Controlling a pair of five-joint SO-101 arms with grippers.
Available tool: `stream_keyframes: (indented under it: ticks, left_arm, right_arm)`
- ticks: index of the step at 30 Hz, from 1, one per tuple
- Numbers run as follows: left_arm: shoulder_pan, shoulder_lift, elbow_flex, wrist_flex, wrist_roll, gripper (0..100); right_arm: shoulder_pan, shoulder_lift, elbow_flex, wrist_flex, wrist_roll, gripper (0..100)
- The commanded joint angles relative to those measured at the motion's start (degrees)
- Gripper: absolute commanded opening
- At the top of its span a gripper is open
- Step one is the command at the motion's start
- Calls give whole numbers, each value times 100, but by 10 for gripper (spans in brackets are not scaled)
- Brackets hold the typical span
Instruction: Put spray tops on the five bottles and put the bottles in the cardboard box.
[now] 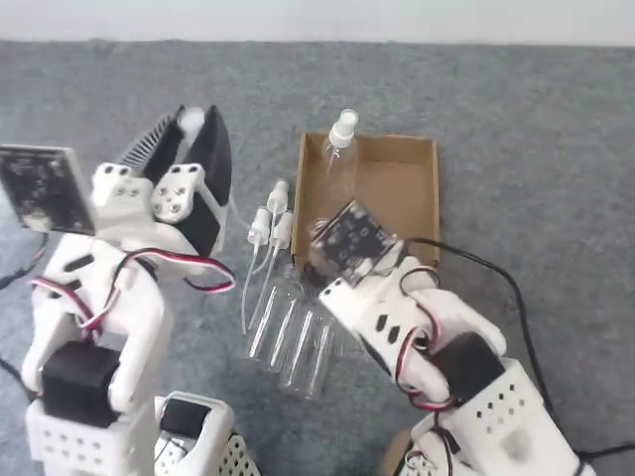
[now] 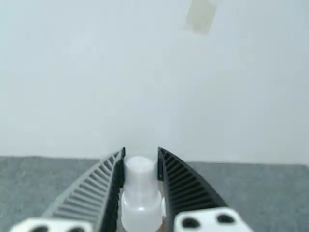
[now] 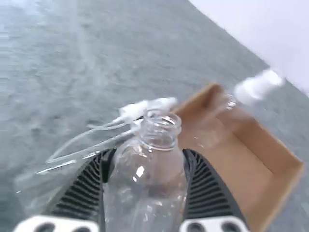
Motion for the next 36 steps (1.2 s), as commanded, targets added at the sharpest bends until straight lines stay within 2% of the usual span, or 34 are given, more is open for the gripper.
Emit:
stream_keyframes:
  ticks: [1, 3, 9, 14, 18, 28, 36]
  left_arm:
    - [35, -114, -409, -387, 325, 9]
    - [35, -149, -620, -211, 378, 9]
    - [35, -141, -1429, 747, 369, 9]
    - [53, -114, -1499, 1055, 378, 9]
    - [79, -114, -1481, 1002, 527, 9]
    - [88, -97, -637, 9, 642, 9]
    - [580, -105, -207, 220, 712, 9]
  right_arm:
    - [-479, -224, 132, -198, -35, 9]
    - [-611, -233, 281, -400, -35, 9]
    - [-400, -180, 721, -1640, -62, 6]
    - [-391, -180, 879, -1868, -79, 6]
    - [-400, -180, 914, -1851, -79, 6]
    - [-409, -198, 914, -1824, -79, 6]
    - [-382, -207, 914, -1824, -88, 6]
